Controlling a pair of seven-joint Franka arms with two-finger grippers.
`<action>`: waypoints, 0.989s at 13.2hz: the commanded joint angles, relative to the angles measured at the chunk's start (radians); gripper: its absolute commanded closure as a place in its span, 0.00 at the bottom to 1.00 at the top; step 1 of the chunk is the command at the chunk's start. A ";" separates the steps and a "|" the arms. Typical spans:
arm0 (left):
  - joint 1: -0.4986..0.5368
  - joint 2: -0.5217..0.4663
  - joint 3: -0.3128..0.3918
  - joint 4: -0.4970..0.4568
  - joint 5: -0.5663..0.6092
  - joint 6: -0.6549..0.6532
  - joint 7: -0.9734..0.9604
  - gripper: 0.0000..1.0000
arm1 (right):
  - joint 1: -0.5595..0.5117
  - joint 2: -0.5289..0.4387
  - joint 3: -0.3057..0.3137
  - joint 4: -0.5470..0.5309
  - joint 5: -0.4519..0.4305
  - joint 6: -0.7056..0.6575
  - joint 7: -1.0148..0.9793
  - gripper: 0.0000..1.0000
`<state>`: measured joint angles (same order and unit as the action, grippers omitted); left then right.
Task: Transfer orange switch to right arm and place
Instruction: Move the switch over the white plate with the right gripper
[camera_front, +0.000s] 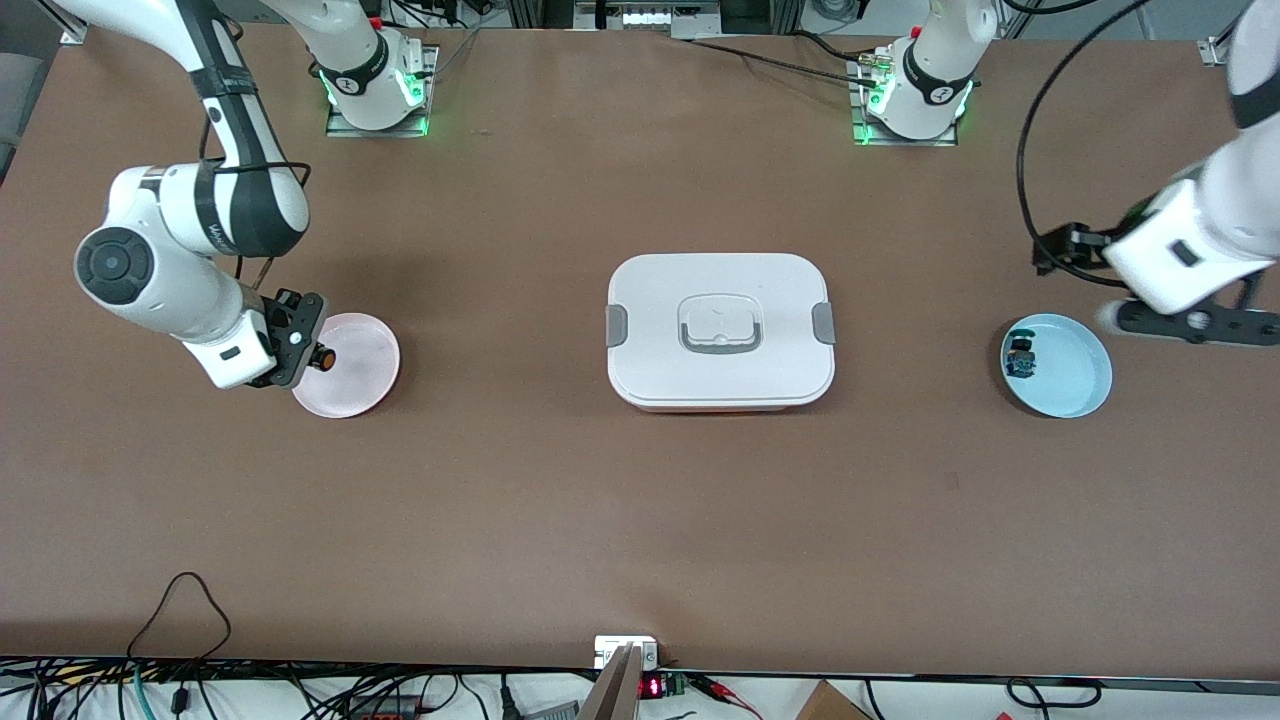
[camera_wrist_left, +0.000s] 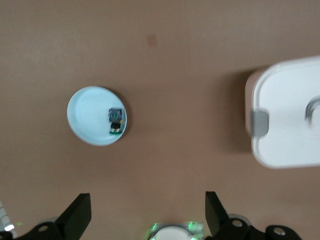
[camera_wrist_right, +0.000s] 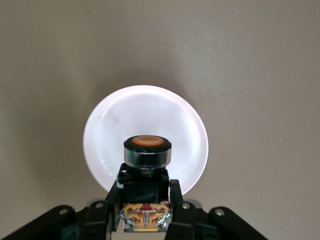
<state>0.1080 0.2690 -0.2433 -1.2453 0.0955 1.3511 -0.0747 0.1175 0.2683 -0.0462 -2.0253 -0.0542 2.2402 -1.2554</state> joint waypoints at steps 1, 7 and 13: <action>-0.077 -0.285 0.169 -0.430 -0.079 0.349 -0.028 0.00 | -0.002 -0.035 0.006 -0.136 -0.021 0.169 -0.123 1.00; -0.159 -0.327 0.213 -0.494 -0.056 0.367 0.002 0.00 | -0.002 -0.011 0.006 -0.240 -0.024 0.317 -0.133 1.00; -0.136 -0.315 0.213 -0.470 -0.057 0.290 0.010 0.00 | -0.027 0.038 0.005 -0.277 -0.024 0.418 -0.183 0.99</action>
<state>-0.0275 -0.0389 -0.0289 -1.7178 0.0342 1.6668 -0.0730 0.1143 0.2999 -0.0453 -2.2819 -0.0629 2.6107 -1.4073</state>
